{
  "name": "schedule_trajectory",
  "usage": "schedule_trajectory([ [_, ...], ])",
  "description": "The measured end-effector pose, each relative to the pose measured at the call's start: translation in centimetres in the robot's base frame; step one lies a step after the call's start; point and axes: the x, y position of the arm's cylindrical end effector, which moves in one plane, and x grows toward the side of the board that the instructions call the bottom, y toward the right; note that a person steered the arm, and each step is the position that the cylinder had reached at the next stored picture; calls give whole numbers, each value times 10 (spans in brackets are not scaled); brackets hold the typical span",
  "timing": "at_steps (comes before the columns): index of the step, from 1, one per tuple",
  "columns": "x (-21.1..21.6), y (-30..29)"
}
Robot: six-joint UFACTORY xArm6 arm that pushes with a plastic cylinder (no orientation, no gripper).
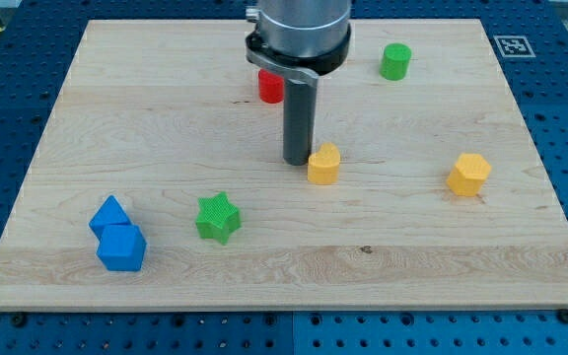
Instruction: Push the yellow heart towards left side of the yellow hexagon
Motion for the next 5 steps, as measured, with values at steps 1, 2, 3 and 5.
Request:
schedule_trajectory([
  [1, 0, -23],
  [2, 6, -29],
  [3, 1, -8],
  [5, -9, -6],
])
